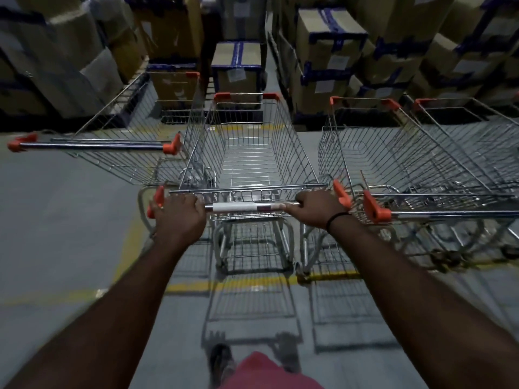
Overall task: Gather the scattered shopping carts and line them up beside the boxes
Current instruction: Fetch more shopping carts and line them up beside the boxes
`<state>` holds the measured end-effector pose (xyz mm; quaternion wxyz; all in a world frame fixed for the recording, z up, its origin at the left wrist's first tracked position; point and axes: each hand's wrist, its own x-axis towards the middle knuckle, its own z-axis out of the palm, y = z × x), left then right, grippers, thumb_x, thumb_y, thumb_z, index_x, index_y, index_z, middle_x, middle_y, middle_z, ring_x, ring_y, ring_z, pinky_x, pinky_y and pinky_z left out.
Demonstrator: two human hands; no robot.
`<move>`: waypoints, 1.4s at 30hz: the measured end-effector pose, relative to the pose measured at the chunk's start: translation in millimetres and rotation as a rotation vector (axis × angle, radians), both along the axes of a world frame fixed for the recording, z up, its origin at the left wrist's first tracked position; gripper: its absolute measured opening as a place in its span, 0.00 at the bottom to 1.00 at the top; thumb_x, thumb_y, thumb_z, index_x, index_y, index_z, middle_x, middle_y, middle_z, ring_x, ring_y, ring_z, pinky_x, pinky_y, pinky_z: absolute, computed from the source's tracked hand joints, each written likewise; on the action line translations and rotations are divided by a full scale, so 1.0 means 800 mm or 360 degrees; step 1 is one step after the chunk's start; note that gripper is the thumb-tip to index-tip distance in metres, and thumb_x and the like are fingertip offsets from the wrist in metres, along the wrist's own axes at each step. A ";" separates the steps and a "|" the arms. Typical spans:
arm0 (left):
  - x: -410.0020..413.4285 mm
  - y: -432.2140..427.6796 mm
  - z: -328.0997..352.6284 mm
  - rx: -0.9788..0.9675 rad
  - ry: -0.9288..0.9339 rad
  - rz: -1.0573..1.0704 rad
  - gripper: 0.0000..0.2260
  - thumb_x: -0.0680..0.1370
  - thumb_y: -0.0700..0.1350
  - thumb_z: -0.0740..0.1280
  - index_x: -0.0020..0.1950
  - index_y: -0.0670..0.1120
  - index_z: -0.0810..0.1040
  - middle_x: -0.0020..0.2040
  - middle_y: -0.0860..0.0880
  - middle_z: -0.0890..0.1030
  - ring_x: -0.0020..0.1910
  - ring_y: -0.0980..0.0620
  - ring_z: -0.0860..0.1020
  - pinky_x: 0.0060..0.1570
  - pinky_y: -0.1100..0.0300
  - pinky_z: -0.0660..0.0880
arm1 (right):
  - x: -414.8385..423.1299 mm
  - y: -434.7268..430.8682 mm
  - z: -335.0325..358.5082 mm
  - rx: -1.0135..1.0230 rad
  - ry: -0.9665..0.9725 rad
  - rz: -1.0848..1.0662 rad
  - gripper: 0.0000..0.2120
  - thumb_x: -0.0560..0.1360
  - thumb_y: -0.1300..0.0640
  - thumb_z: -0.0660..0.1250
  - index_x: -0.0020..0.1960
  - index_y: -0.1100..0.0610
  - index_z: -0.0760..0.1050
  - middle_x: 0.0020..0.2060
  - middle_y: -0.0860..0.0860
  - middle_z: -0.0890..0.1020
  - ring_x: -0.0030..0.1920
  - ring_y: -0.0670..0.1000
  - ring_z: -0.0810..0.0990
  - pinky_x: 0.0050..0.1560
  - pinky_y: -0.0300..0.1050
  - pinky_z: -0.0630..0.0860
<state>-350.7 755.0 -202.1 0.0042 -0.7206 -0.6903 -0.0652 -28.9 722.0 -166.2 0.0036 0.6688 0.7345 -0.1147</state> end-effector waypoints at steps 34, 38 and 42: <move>-0.008 -0.036 0.023 -0.0208 -0.0042 0.0013 0.24 0.81 0.67 0.53 0.56 0.54 0.81 0.60 0.47 0.80 0.65 0.46 0.74 0.71 0.43 0.51 | -0.005 -0.043 0.003 -0.0069 -0.0049 0.0056 0.30 0.73 0.22 0.48 0.42 0.47 0.72 0.36 0.47 0.77 0.43 0.51 0.78 0.54 0.51 0.76; -0.016 -0.026 0.012 -0.0211 -0.0047 -0.0019 0.27 0.80 0.69 0.50 0.55 0.54 0.81 0.59 0.47 0.81 0.64 0.45 0.75 0.70 0.39 0.55 | -0.010 -0.044 0.005 -0.0085 -0.0023 0.0004 0.32 0.70 0.20 0.47 0.42 0.47 0.72 0.35 0.45 0.75 0.42 0.50 0.77 0.55 0.51 0.76; -0.018 -0.025 0.014 -0.0168 -0.0007 -0.0126 0.30 0.79 0.69 0.48 0.51 0.51 0.81 0.56 0.46 0.82 0.61 0.45 0.77 0.72 0.37 0.55 | -0.012 -0.043 0.010 -0.0094 0.0092 -0.0111 0.51 0.55 0.11 0.36 0.42 0.50 0.78 0.36 0.47 0.79 0.42 0.50 0.79 0.54 0.48 0.73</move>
